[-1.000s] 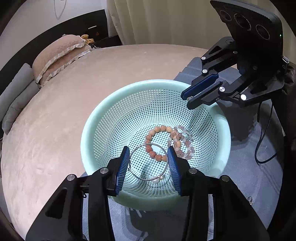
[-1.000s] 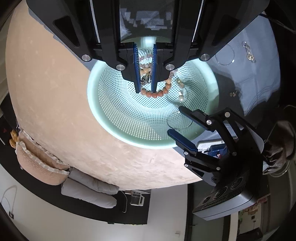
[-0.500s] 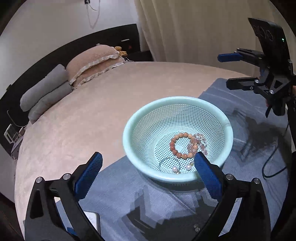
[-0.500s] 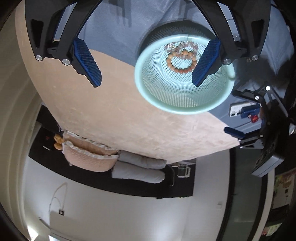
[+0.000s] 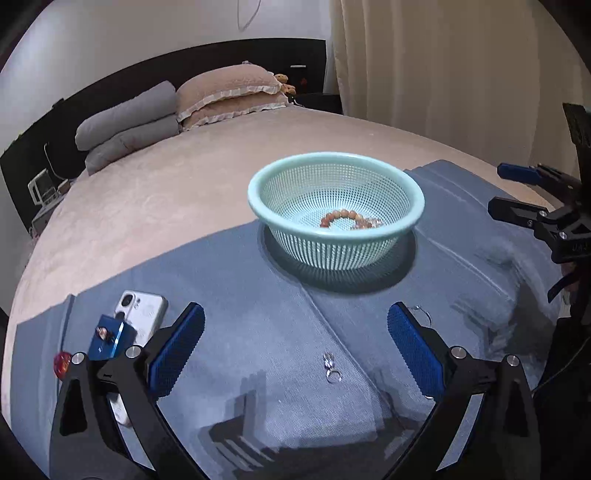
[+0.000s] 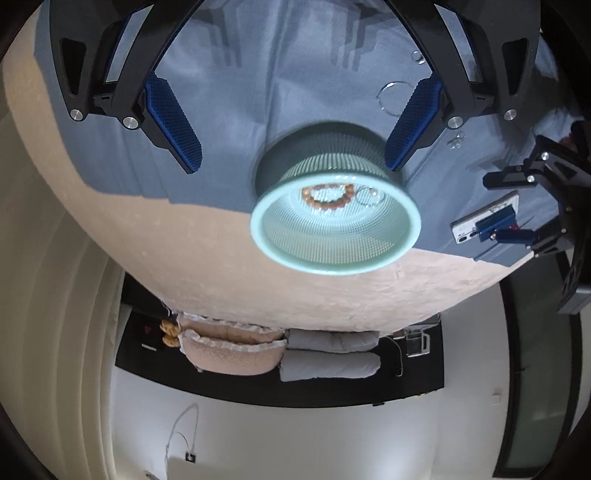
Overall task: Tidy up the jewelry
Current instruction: 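Withdraw both open tools from the basket back over the cloth, then grasp the small silver ring charm with the left tool while the right tool grasps the second hoop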
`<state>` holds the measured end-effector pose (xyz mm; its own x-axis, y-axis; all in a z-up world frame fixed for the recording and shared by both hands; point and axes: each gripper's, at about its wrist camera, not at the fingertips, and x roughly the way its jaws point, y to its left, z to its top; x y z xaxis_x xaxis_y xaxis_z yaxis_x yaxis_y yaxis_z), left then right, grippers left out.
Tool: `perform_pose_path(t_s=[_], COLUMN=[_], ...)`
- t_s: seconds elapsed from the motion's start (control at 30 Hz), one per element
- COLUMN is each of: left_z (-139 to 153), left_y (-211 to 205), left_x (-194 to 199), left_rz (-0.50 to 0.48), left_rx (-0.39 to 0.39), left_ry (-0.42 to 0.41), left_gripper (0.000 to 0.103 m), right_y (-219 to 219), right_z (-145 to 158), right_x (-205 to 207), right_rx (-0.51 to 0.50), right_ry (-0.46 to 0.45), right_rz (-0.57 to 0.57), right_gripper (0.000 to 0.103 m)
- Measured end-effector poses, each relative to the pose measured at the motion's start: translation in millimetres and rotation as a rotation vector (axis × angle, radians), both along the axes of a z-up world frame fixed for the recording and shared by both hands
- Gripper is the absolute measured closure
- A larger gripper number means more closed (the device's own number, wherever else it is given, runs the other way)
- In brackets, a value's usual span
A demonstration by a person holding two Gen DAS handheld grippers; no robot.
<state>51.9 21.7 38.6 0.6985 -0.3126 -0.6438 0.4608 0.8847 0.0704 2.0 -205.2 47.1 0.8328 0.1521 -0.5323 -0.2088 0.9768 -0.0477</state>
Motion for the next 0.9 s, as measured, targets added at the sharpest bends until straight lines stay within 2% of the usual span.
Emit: perform_pose_path(t_s=[0.13, 0.23, 0.43, 0.63, 0.73, 0.8, 0.83, 0.87, 0.9], left_z=[-22.3, -34.1, -48.1, -62.4, -72.4, -76.0, -75.4, -75.4, -75.6], left_y=[-2.0, 1.4, 5.5, -1.0, -3.4, -0.5, 0.8, 1.1, 1.6], left_x=[-10.7, -8.3, -6.9, -5.3, -0.1, 2.5, 2.4, 2.3, 1.6], left_rz=[0.029, 0.050, 0.079, 0.040, 0.026, 0.016, 0.016, 0.014, 0.013], left_rx=[0.011, -0.019, -0.014, 0.006, 0.014, -0.019, -0.028, -0.030, -0.033], left_ry=[0.011, 0.030, 0.020, 0.033, 0.078, 0.109, 0.109, 0.112, 0.116], left_gripper=[0.006, 0.006, 0.006, 0.009, 0.024, 0.037, 0.042, 0.052, 0.055], right_y=[10.8, 15.6, 29.5, 40.1, 43.2, 43.8, 43.2, 41.8, 39.8], right_z=[-30.5, -41.2, -56.6, -71.9, -78.7, -82.0, -82.9, -83.6, -84.5], right_x=[-4.3, -6.1, 2.3, 5.6, 8.6, 9.6, 10.3, 11.3, 12.7], right_rx=[0.014, 0.054, 0.084, 0.072, 0.069, 0.056, 0.052, 0.054, 0.060], right_ry=[0.071, 0.087, 0.131, 0.160, 0.179, 0.181, 0.182, 0.186, 0.193], right_rz=[0.012, 0.013, 0.042, 0.071, 0.087, 0.081, 0.075, 0.072, 0.068], right_gripper=[0.008, 0.008, 0.008, 0.009, 0.010, 0.010, 0.010, 0.010, 0.012])
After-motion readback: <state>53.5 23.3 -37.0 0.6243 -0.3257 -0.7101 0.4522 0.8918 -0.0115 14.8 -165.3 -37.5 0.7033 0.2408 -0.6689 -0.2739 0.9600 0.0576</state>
